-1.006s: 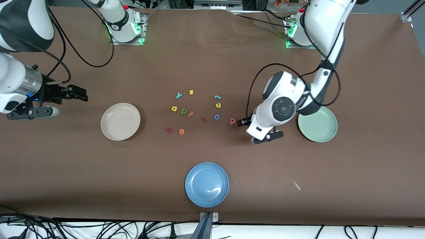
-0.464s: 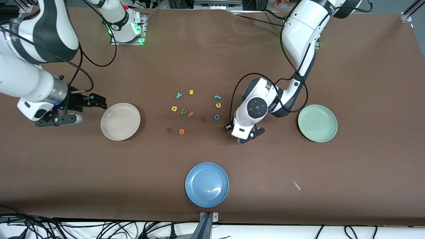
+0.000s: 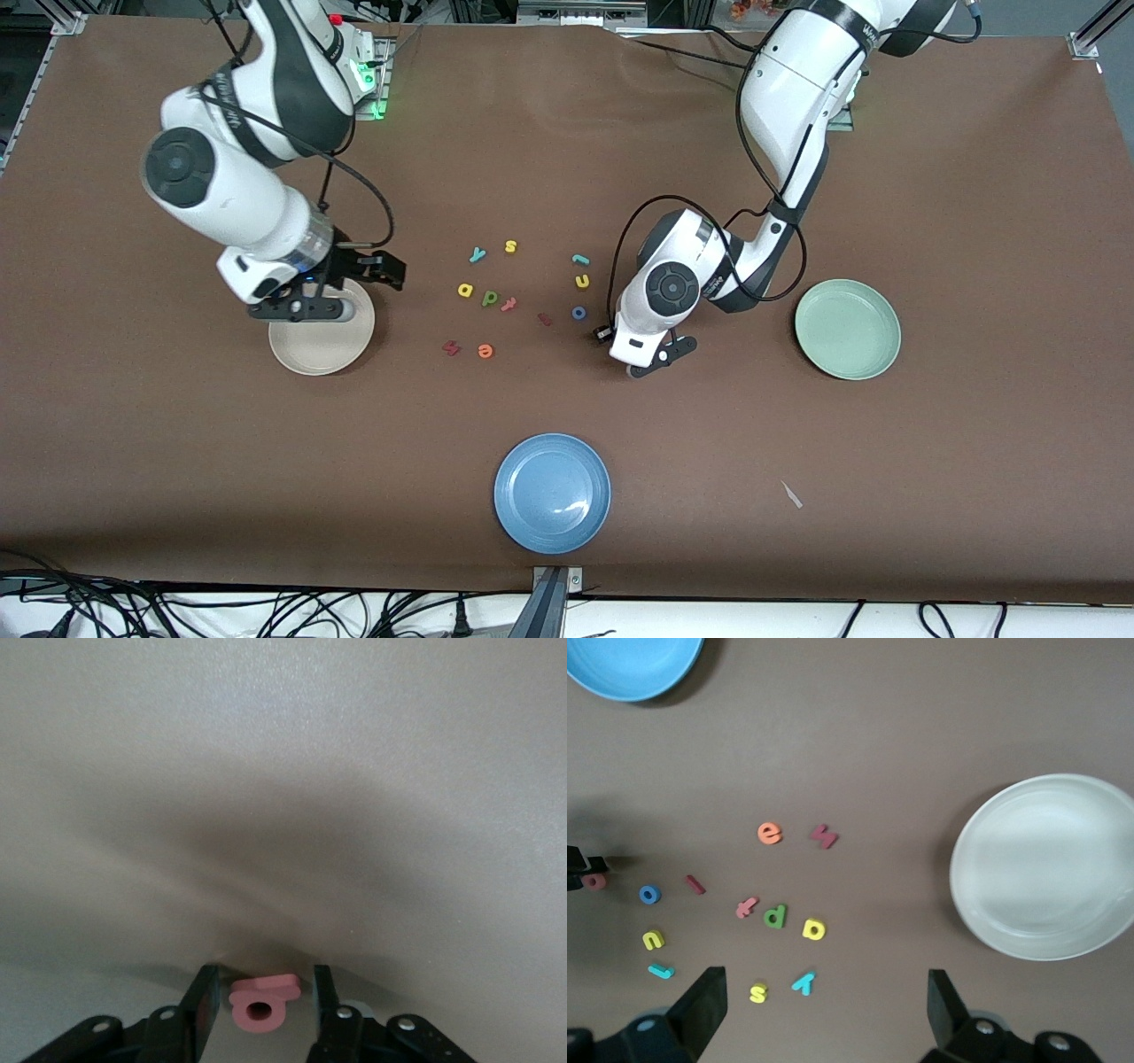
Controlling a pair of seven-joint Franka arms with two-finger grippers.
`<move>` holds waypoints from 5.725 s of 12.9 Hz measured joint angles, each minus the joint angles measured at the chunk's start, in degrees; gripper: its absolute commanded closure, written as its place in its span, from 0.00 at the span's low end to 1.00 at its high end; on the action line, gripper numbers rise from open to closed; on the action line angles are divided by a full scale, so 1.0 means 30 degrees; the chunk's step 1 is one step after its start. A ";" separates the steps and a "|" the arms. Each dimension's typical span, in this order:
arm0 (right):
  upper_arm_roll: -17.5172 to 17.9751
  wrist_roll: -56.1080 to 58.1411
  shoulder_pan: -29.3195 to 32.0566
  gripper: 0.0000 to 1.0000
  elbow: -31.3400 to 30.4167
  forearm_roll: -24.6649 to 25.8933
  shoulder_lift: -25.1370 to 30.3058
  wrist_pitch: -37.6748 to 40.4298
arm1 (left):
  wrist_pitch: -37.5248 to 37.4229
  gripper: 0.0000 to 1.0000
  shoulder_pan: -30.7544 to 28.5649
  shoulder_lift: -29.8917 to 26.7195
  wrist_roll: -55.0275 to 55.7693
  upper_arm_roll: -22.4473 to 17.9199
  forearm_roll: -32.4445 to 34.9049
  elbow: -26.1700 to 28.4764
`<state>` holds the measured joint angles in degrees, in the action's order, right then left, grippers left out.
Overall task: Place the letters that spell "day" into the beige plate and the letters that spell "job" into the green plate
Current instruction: 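Place the pink letter on the green plate while the right gripper reaches letters, then grasp the cyan y with the right gripper while the left gripper grasps cyan piece, then drop the cyan y on the beige plate while the left gripper lifts its letter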
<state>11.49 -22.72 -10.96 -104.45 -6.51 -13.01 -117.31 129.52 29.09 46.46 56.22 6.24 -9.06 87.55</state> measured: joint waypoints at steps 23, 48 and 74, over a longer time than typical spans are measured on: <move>0.3196 -1.1744 -0.1553 0.00 -0.8926 0.1503 -0.3441 -1.2594 | -1.1333 0.87 -1.1170 -0.5354 -1.6222 -0.0616 0.2368 0.0366; 0.2364 -1.1842 -0.2701 0.78 -0.9882 0.2610 -0.3770 -1.4424 | -0.0993 0.15 -0.9351 -0.5631 -0.3787 0.9554 0.2456 0.6210; -0.0594 0.6497 0.5319 0.25 -0.6962 0.3058 0.0322 -0.5702 | 0.5162 0.51 -0.4894 -0.1256 0.6575 0.9514 1.1987 0.6947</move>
<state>9.71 -3.23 4.99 -125.34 2.66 -12.05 -134.41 145.00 14.41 42.70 75.95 34.79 26.90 108.39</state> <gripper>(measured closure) 0.648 0.423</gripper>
